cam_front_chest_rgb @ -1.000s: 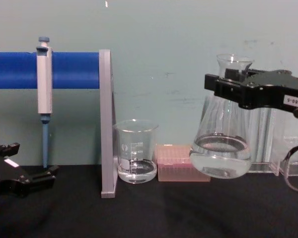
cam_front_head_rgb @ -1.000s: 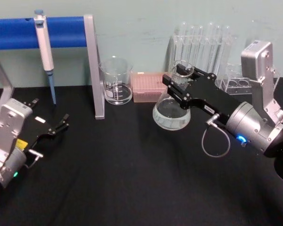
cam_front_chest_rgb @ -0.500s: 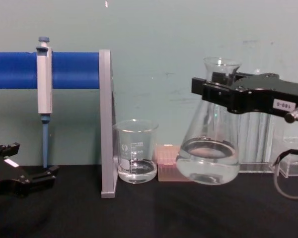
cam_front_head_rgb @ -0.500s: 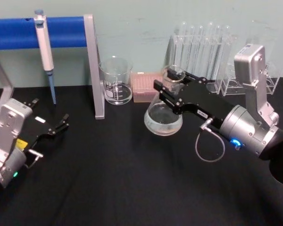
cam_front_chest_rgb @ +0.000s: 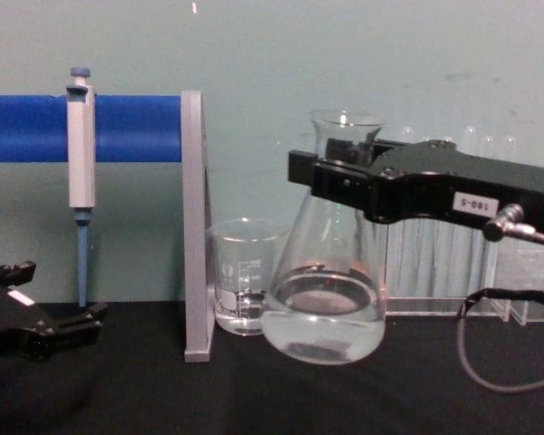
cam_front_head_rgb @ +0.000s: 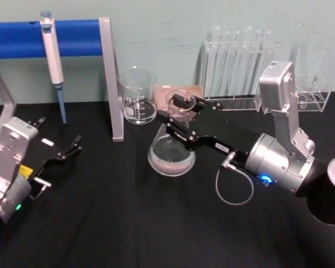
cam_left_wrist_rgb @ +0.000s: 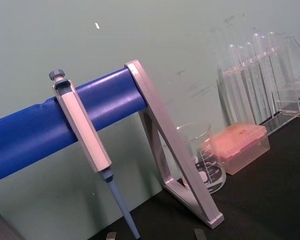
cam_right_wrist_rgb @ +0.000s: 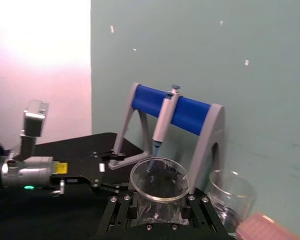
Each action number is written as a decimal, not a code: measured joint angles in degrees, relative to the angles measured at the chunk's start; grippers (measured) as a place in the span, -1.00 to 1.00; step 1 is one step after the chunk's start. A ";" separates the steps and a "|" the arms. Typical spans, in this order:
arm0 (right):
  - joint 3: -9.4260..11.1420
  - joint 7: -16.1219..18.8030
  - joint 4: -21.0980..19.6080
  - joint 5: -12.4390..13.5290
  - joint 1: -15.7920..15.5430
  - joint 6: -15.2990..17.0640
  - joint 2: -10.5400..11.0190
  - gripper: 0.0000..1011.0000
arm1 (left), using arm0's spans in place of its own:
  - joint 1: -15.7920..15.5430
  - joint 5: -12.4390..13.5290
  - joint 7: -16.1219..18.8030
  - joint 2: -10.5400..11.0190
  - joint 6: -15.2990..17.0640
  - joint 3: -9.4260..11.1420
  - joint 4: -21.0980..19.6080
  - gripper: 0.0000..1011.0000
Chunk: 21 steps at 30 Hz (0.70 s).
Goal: Grasp the erlenmeyer flask with one hand, shake it three times, then place it back.
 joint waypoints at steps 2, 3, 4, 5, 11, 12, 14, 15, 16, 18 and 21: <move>-0.62 0.42 -0.10 0.25 0.22 -0.13 0.12 -0.11 | 0.00 0.00 0.00 0.00 0.00 0.00 0.00 0.98; -0.83 0.55 -0.12 0.32 0.29 -0.15 0.17 -0.11 | 0.00 0.00 0.00 0.00 0.00 0.00 0.00 0.98; -1.20 0.83 -0.20 0.51 0.41 -0.17 0.27 -0.11 | 0.00 0.00 0.00 0.00 0.00 0.00 0.00 0.98; -1.38 0.98 -0.22 0.58 0.48 -0.19 0.33 -0.11 | 0.00 0.00 0.00 0.00 0.00 0.00 0.00 0.98; -2.72 1.82 -0.42 1.27 0.88 -0.24 0.69 -0.11 | 0.00 0.00 0.00 0.00 0.00 0.00 0.00 0.98; -2.88 1.91 -0.44 1.36 0.93 -0.26 0.74 -0.11 | 0.00 0.00 0.00 0.00 0.00 0.00 0.00 0.98; -3.19 2.11 -0.48 1.56 1.04 -0.27 0.81 -0.11 | 0.00 0.00 0.00 0.00 0.00 0.00 0.00 0.98; -3.47 2.35 -0.50 1.74 1.18 -0.31 0.93 -0.11 | 0.00 0.00 0.00 0.00 0.00 0.00 0.00 0.98; -3.59 2.43 -0.51 1.82 1.24 -0.33 0.97 -0.11 | 0.00 0.00 0.00 0.00 0.00 0.00 0.00 0.98; -3.98 2.76 -0.51 2.02 1.42 -0.45 1.14 -0.11 | 0.00 0.00 0.00 0.00 0.00 0.00 0.00 0.98; -4.50 3.21 -0.49 2.28 1.67 -0.59 1.39 -0.11 | 0.00 0.00 0.00 0.00 0.00 0.00 0.00 0.98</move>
